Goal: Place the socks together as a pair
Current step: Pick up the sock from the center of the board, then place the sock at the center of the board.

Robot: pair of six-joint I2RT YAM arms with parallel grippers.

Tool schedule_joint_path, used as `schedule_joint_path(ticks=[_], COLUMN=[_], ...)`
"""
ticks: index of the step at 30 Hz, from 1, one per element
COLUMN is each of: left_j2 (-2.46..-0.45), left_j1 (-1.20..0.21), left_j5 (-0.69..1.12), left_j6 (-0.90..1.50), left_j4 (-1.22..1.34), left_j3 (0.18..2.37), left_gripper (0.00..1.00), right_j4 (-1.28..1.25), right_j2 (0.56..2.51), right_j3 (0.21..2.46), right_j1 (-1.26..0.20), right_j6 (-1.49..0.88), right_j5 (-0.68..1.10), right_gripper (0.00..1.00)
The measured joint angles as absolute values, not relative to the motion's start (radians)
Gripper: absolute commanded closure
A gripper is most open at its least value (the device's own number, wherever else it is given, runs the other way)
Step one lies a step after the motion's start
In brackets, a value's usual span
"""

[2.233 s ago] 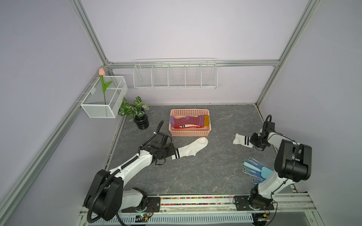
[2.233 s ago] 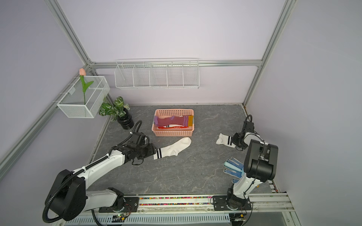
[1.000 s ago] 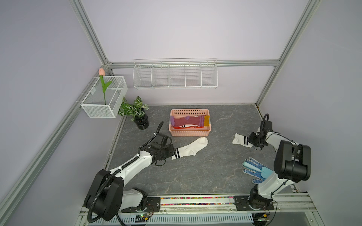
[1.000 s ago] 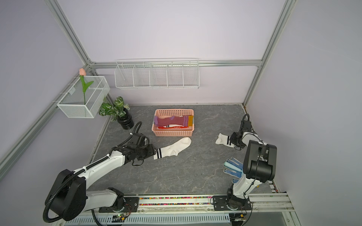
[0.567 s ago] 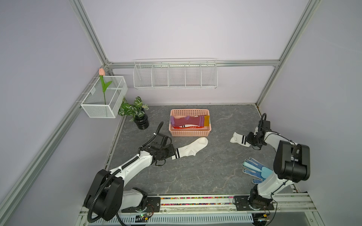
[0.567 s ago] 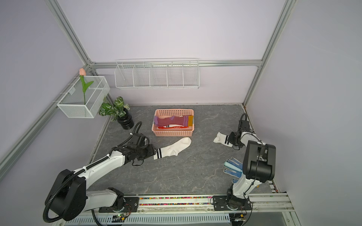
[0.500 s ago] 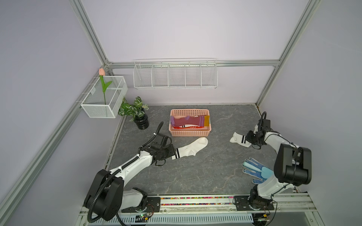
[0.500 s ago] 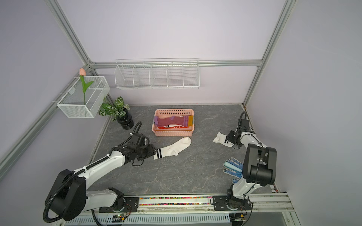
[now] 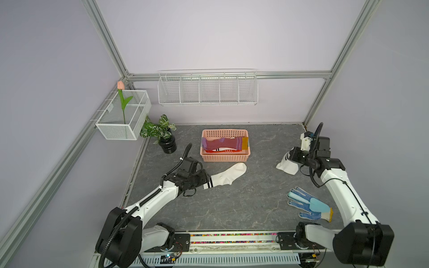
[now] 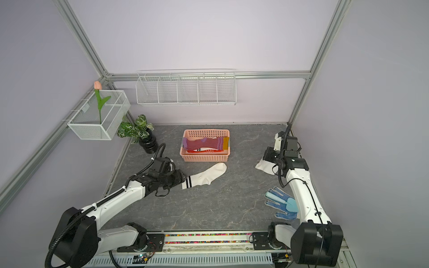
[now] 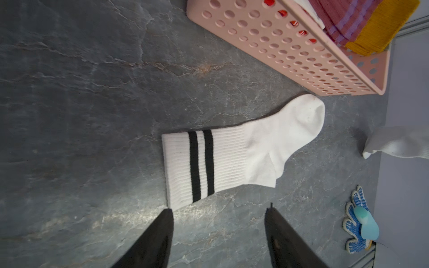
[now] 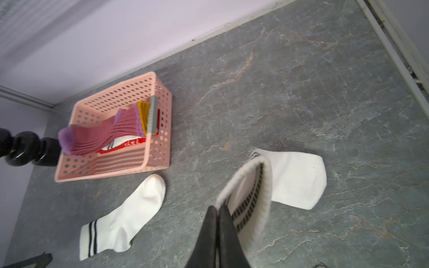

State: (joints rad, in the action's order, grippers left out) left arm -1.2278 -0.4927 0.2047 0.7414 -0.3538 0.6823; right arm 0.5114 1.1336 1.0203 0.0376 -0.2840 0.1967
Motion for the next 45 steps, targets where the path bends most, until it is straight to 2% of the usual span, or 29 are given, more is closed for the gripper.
schedule_joint_path(ticks=[7, 12, 17, 23, 27, 32, 40, 43, 45], left_j2=[-1.174, -1.163, -1.162, -1.132, -1.076, -1.016, -0.908, -0.856, -0.821], left_j1=[-0.495, -0.516, -0.551, -0.564, -0.564, -0.564, -0.564, -0.564, -0.564], left_j5=[0.252, 0.260, 0.257, 0.208, 0.146, 0.074, -0.060, -0.106, -0.133], left_j6=[0.765, 0.791, 0.809, 0.842, 0.879, 0.920, 0.981, 0.994, 1.002], left_j4=[-0.312, -0.284, -0.281, -0.287, -0.312, -0.373, -0.502, -0.540, -0.569], left_j3=[0.675, 0.655, 0.650, 0.647, 0.627, 0.604, 0.559, 0.539, 0.531], left_gripper=[0.33, 0.33, 0.33, 0.33, 0.32, 0.32, 0.32, 0.31, 0.31], right_j4=[0.571, 0.588, 0.625, 0.580, 0.461, 0.337, 0.142, 0.073, 0.041], right_j2=[1.022, 0.973, 0.935, 0.957, 1.074, 1.272, 1.546, 1.646, 1.704], right_j3=[1.035, 0.991, 0.962, 0.953, 0.942, 0.937, 0.960, 1.009, 1.063], right_j1=[-0.074, -0.251, -0.366, -0.553, -0.756, -0.923, -1.040, -1.071, -1.088], right_j6=[-0.302, -0.349, -0.376, -0.446, -0.511, -0.570, -0.658, -0.693, -0.707], right_j5=[0.270, 0.273, 0.261, 0.239, 0.201, 0.152, 0.159, 0.179, 0.195], right_gripper=[0.93, 0.93, 0.93, 0.93, 0.93, 0.90, 0.83, 0.74, 0.74])
